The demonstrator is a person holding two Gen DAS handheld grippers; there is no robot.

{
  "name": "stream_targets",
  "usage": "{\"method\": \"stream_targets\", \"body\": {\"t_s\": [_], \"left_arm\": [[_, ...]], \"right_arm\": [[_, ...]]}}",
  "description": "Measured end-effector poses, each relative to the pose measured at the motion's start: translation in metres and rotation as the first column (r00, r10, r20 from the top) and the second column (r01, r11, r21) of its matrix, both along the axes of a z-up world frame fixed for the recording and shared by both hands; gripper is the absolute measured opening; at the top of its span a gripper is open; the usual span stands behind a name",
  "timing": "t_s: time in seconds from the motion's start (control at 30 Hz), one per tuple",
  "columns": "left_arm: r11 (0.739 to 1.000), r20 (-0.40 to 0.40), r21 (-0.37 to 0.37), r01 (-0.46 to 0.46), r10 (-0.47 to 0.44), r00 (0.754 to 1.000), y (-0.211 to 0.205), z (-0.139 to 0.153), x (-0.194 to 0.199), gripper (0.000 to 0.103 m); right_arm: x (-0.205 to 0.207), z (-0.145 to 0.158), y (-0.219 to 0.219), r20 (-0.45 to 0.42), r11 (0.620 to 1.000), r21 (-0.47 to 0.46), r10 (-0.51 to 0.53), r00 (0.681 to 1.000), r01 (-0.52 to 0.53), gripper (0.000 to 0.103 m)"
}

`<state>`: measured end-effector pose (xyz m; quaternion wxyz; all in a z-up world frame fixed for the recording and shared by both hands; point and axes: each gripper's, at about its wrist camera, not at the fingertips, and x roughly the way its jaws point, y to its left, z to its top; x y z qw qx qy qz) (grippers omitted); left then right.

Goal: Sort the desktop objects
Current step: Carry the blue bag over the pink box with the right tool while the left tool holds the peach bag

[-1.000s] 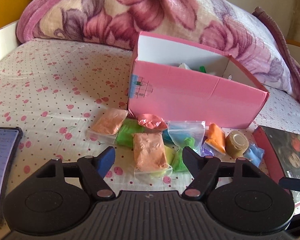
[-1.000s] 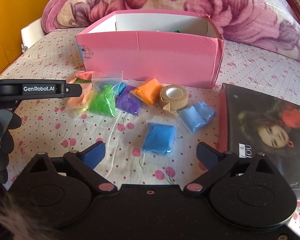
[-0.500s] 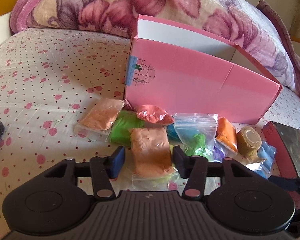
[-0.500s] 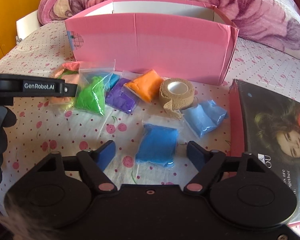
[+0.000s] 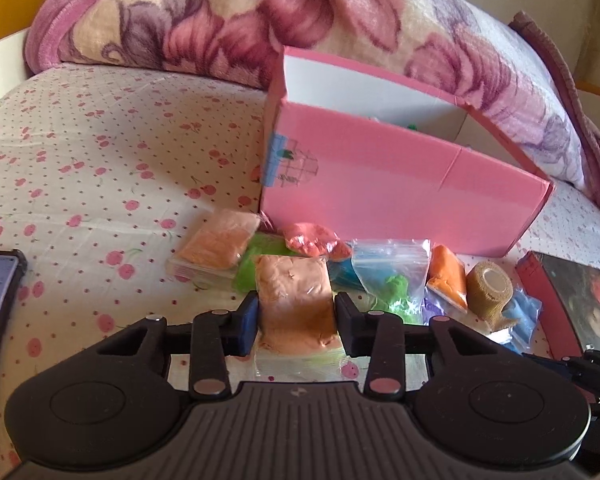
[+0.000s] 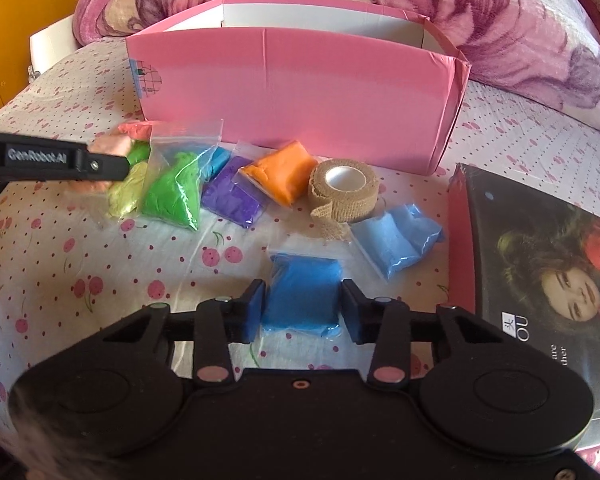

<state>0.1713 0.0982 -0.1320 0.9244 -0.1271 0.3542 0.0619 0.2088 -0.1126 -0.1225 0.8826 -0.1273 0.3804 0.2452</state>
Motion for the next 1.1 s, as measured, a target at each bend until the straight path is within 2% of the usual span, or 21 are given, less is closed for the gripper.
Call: {"method": "stream_targets", "body": {"t_s": [0.07,0.2,0.3,0.43,0.73,0.93,1.1], "left_arm": [[1.000,0.019,-0.014,0.016,-0.016,1.000,0.000,0.006,-0.006,0.038],[0.992,0.037,-0.052,0.112,-0.110,0.993,-0.012,0.015,-0.016,0.038],[0.980,0.024,-0.089,0.180,-0.179,0.984,-0.026,0.013,-0.019,0.038],[0.967,0.004,-0.131,0.221,-0.222,0.975,-0.037,0.005,-0.016,0.038],[0.937,0.079,-0.241,0.252,-0.240,0.968,-0.037,0.004,-0.010,0.038],[0.926,0.118,-0.271,0.262,-0.239,0.964,-0.035,0.009,-0.007,0.038],[0.915,0.129,-0.292,0.277,-0.249,0.960,-0.038,0.009,-0.004,0.038]], "right_arm": [[0.000,0.000,0.000,0.001,1.000,-0.003,0.001,1.000,-0.001,0.039],[-0.003,0.005,-0.006,-0.002,1.000,0.003,0.001,1.000,-0.001,0.039],[-0.004,0.013,-0.016,-0.022,0.999,0.030,-0.014,1.000,0.015,0.039],[-0.003,0.027,-0.031,-0.040,0.996,0.072,-0.043,0.998,0.046,0.039],[0.041,0.078,-0.030,-0.052,0.985,0.172,-0.025,0.998,0.033,0.039],[0.073,0.113,-0.028,-0.058,0.971,0.237,-0.009,0.998,0.023,0.039],[0.113,0.125,-0.005,-0.061,0.974,0.226,0.000,0.998,0.014,0.039]]}}
